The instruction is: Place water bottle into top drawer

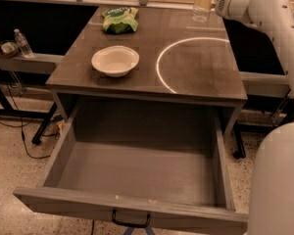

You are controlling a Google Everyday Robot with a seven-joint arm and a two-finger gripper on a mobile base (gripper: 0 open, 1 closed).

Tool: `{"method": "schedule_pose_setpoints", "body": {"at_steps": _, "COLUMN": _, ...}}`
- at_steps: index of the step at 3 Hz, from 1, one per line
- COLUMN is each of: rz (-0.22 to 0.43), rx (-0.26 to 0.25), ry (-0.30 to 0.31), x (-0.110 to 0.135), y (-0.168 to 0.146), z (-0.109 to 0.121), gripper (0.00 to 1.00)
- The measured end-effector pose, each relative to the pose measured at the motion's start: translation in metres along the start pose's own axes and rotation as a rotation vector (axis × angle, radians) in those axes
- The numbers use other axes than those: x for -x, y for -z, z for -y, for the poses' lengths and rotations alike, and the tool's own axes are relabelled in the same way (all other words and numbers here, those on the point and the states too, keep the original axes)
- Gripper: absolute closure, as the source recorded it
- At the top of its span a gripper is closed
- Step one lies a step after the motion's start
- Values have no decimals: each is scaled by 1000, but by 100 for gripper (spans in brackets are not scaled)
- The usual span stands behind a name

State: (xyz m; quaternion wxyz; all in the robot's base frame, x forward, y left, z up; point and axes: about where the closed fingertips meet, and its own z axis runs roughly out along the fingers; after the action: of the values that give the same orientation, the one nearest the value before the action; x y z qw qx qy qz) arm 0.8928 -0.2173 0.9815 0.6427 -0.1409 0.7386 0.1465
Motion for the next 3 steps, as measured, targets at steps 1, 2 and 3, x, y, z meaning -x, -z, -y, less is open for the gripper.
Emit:
{"method": "schedule_pose_setpoints", "body": {"at_steps": 1, "rz": 0, "rx": 1, "ry": 0, "x": 0, "y": 0, "z": 0, "gripper": 100}}
{"method": "schedule_pose_setpoints", "body": {"at_steps": 2, "rz": -19, "rx": 51, "ry": 24, "x": -4, "y": 3, "z": -15, "gripper": 100}}
{"method": "schedule_pose_setpoints", "body": {"at_steps": 3, "rz": -43, "rx": 129, "ry": 45, "x": -1, "y": 58, "z": -27, "gripper": 100}}
